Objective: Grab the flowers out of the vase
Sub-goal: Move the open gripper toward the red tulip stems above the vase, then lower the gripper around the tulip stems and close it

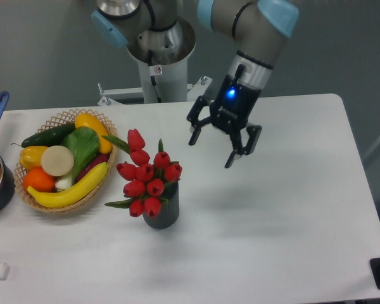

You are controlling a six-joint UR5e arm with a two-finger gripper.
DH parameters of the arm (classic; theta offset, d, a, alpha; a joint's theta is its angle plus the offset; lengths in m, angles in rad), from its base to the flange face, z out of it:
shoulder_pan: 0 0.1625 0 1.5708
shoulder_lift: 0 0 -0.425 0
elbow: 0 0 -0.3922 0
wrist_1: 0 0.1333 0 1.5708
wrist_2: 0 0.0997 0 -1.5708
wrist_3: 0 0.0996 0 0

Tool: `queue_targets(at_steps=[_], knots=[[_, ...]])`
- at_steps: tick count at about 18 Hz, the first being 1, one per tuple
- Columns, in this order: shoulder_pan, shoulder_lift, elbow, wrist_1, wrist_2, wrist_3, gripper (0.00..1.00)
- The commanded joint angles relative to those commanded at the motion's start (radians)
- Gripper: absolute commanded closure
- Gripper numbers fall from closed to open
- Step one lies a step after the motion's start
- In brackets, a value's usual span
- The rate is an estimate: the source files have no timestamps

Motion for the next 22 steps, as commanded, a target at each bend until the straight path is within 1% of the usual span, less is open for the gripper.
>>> queue_targets(at_steps=[2, 7, 13, 18, 19, 20, 22], knots=[[-0.003, -0.005, -0.014, 0.025, -0.031, -0.006, 0.00], [-0.025, -0.029, -0.015, 0.029, -0.049, -0.009, 0.00], [-0.078, -0.063, -0.006, 0.032, -0.046, -0.011, 0.00], [-0.095, -0.074, 0.003, 0.034, -0.048, -0.045, 0.00], [-0.097, -0.074, 0.002, 0.046, -0.048, -0.045, 0.00], [-0.098, -0.074, -0.002, 0.054, -0.049, -0.046, 0.04], [-0.098, -0.074, 0.000, 0.054, -0.051, -0.046, 0.17]])
